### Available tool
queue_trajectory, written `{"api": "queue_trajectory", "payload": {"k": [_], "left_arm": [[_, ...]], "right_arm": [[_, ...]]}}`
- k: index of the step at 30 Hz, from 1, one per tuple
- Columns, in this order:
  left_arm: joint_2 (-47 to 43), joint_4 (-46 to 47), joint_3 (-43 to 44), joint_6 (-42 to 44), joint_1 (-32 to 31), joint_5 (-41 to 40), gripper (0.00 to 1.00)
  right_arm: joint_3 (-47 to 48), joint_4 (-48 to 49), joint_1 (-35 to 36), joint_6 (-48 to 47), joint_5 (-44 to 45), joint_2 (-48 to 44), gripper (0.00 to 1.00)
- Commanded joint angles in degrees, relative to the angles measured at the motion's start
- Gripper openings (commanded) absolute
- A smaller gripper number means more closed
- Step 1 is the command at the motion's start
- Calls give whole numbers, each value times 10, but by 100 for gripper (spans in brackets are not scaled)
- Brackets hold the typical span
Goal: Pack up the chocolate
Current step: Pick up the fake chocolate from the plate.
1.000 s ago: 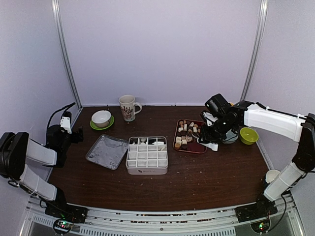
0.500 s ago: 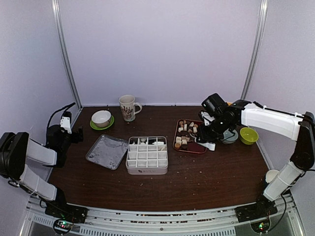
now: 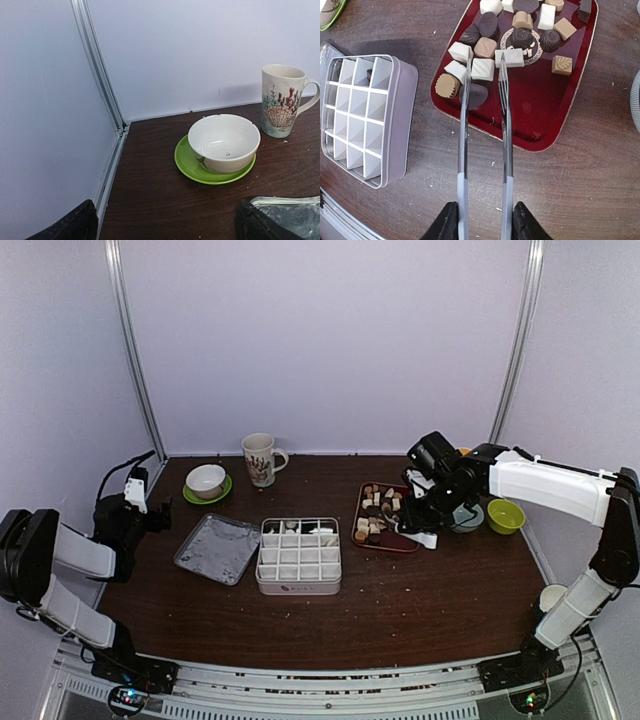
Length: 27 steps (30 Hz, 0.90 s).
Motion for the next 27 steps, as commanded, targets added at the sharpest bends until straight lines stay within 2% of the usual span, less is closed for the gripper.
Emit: {"api": "queue_trajectory", "payload": {"k": [1,3,5,19,27], "left_arm": [[0,29,0,-1,4,-4,98],[2,4,15,-19,4,-54,98],[1,10,11,-25,4,-67,98],[2,0,18,-12,4,-41,98],[3,-2,19,-11,4,-41,98]], "right_arm": [[8,6,9,10,17,-6,36],[6,9,11,12,18,-7,36],[8,10,15,11,18,-7,36],[105,2,38,-1,12,29,36],[186,1,56,-8,-5,88,35]]}}
